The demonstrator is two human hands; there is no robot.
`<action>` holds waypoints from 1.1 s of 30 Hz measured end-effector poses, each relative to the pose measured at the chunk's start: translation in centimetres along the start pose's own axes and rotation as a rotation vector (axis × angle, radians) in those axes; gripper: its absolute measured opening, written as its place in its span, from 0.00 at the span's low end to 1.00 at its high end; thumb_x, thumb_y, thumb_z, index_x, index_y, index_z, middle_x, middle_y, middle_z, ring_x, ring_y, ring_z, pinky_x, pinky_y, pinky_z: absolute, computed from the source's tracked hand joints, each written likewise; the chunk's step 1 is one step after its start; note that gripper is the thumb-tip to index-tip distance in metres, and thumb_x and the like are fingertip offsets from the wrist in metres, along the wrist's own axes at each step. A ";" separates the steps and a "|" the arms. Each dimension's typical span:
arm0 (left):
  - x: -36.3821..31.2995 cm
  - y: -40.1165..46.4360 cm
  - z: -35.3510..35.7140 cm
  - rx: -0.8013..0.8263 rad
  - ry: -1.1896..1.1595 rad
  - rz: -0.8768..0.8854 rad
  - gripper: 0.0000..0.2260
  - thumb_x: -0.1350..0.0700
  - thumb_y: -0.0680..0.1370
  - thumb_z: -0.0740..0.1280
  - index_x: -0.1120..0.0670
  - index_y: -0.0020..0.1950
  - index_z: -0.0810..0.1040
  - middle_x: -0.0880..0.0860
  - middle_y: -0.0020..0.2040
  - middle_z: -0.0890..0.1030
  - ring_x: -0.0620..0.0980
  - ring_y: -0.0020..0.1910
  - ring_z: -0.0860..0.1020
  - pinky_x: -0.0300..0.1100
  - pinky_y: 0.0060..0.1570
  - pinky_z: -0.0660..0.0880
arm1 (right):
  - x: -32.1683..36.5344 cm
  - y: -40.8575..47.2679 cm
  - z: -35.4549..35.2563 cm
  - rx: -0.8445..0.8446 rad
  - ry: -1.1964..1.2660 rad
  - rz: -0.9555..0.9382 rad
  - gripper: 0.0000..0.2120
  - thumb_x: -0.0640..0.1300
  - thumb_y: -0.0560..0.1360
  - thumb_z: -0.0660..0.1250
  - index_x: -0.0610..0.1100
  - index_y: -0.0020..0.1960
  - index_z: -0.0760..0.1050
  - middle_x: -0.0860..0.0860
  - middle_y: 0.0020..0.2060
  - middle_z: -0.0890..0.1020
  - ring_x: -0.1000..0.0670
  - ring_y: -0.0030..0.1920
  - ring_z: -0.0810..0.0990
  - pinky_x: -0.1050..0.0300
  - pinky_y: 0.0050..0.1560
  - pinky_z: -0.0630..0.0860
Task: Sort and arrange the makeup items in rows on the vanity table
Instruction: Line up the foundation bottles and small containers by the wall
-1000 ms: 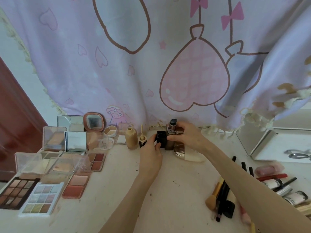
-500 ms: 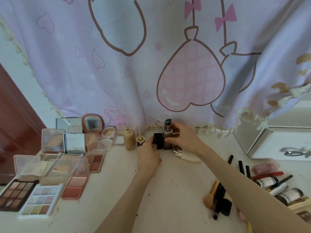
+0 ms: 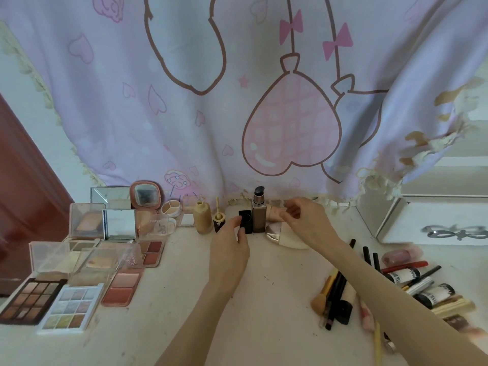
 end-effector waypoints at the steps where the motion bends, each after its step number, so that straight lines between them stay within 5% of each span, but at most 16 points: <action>1: -0.3 -0.3 -0.2 -0.007 0.000 0.034 0.13 0.61 0.79 0.59 0.55 0.62 0.74 0.50 0.55 0.80 0.54 0.42 0.80 0.43 0.45 0.77 | 0.0 -0.5 -0.1 0.021 -0.101 -0.027 0.14 0.46 0.75 0.67 0.41 0.57 0.76 0.47 0.52 0.79 0.49 0.51 0.76 0.57 0.54 0.72; 6: -0.4 -1.5 0.2 0.127 0.131 0.135 0.11 0.58 0.79 0.61 0.54 0.60 0.77 0.50 0.49 0.80 0.43 0.42 0.74 0.29 0.42 0.66 | -1.0 -2.7 1.7 0.271 -0.519 -0.048 0.23 0.56 0.74 0.65 0.45 0.64 0.69 0.48 0.61 0.71 0.46 0.60 0.69 0.52 0.57 0.68; 12: -0.4 -3.1 -0.3 0.245 0.161 0.139 0.12 0.57 0.79 0.60 0.53 0.62 0.75 0.48 0.54 0.79 0.40 0.47 0.73 0.25 0.47 0.65 | -0.5 -3.5 2.1 0.265 -0.650 -0.093 0.19 0.42 0.74 0.62 0.43 0.63 0.64 0.46 0.61 0.70 0.45 0.61 0.67 0.52 0.55 0.68; 17: -0.5 -4.0 -1.2 0.303 0.160 0.125 0.13 0.57 0.79 0.61 0.52 0.63 0.74 0.46 0.52 0.77 0.39 0.47 0.73 0.25 0.46 0.65 | -0.3 -4.1 1.8 0.289 -0.701 -0.045 0.19 0.44 0.72 0.63 0.42 0.62 0.65 0.46 0.58 0.70 0.45 0.59 0.67 0.53 0.53 0.68; 28: -2.0 -4.6 -2.1 0.318 0.092 0.151 0.14 0.58 0.79 0.61 0.51 0.65 0.72 0.49 0.57 0.76 0.42 0.46 0.73 0.26 0.44 0.63 | -0.4 -6.0 1.0 0.290 -0.610 -0.031 0.16 0.45 0.75 0.61 0.41 0.60 0.65 0.45 0.53 0.75 0.47 0.52 0.71 0.57 0.43 0.68; 31: -2.6 -4.6 -2.5 0.314 0.051 0.168 0.15 0.57 0.80 0.59 0.51 0.67 0.69 0.51 0.61 0.73 0.42 0.49 0.72 0.28 0.46 0.65 | 0.1 -6.7 0.9 0.303 -0.386 -0.040 0.19 0.46 0.75 0.61 0.43 0.65 0.64 0.47 0.51 0.76 0.50 0.46 0.72 0.60 0.41 0.69; 33: -3.6 -4.3 -3.4 0.253 0.018 0.220 0.16 0.56 0.81 0.57 0.51 0.69 0.67 0.51 0.63 0.70 0.45 0.58 0.70 0.36 0.58 0.67 | 1.1 -7.0 -0.2 0.292 -0.066 0.012 0.20 0.46 0.74 0.64 0.48 0.65 0.67 0.50 0.49 0.75 0.52 0.42 0.74 0.64 0.36 0.70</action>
Point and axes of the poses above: each hand's wrist, its own y-axis towards the middle knuckle, its own z-axis out of the palm, x = y × z, the point moved 7 cm from there along y, towards the middle knuckle
